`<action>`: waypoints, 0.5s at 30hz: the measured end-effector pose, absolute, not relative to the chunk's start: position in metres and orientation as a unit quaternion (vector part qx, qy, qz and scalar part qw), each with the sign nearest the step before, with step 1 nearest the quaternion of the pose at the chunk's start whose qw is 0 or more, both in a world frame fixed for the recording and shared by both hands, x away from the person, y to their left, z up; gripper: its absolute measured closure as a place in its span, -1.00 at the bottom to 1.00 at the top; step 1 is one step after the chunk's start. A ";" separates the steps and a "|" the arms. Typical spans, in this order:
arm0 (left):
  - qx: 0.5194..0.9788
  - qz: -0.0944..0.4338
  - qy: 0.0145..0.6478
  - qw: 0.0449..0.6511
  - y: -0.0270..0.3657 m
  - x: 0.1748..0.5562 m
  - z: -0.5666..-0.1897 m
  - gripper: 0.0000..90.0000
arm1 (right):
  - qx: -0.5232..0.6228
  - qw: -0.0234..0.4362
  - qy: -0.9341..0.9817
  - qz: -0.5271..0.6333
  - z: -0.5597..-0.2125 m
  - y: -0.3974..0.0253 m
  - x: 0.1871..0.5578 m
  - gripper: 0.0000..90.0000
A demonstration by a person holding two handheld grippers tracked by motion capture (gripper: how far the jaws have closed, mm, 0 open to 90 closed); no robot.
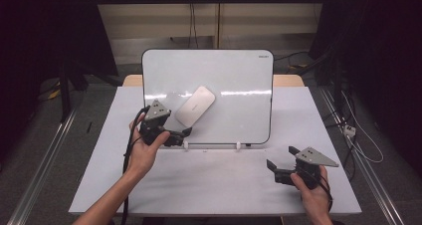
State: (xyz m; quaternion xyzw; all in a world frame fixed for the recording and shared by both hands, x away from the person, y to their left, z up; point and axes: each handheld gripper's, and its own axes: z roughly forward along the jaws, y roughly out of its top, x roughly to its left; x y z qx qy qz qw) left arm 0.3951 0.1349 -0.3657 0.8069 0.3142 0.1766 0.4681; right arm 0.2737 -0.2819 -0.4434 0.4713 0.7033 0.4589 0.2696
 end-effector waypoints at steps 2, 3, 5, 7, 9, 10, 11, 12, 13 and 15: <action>0.807 0.175 0.319 0.464 0.139 0.392 -0.370 -0.88 | 0.472 0.270 0.703 0.458 -0.443 -0.282 0.274 -0.85; 0.809 0.172 0.320 0.463 0.142 0.391 -0.371 -0.88 | 0.472 0.269 0.703 0.458 -0.444 -0.282 0.274 -0.85; 0.812 0.167 0.321 0.459 0.146 0.390 -0.376 -0.88 | 0.471 0.269 0.703 0.459 -0.444 -0.282 0.274 -0.85; 0.812 0.173 0.325 0.454 0.149 0.387 -0.379 -0.88 | 0.471 0.268 0.704 0.460 -0.444 -0.282 0.275 -0.85; 0.811 0.173 0.328 0.454 0.154 0.385 -0.382 -0.88 | 0.470 0.268 0.704 0.460 -0.444 -0.281 0.275 -0.85; 0.811 0.174 0.330 0.451 0.156 0.383 -0.384 -0.88 | 0.470 0.268 0.705 0.459 -0.444 -0.281 0.275 -0.85; 0.812 0.173 0.335 0.446 0.158 0.380 -0.385 -0.89 | 0.469 0.268 0.705 0.460 -0.444 -0.281 0.275 -0.85; 0.814 0.172 0.338 0.439 0.159 0.377 -0.386 -0.89 | 0.470 0.268 0.705 0.460 -0.444 -0.281 0.275 -0.85; 0.813 0.171 0.340 0.442 0.162 0.374 -0.387 -0.89 | 0.470 0.267 0.704 0.460 -0.444 -0.281 0.275 -0.85; 0.812 0.182 0.341 0.438 0.167 0.370 -0.389 -0.89 | 0.471 0.268 0.704 0.459 -0.444 -0.281 0.276 -0.85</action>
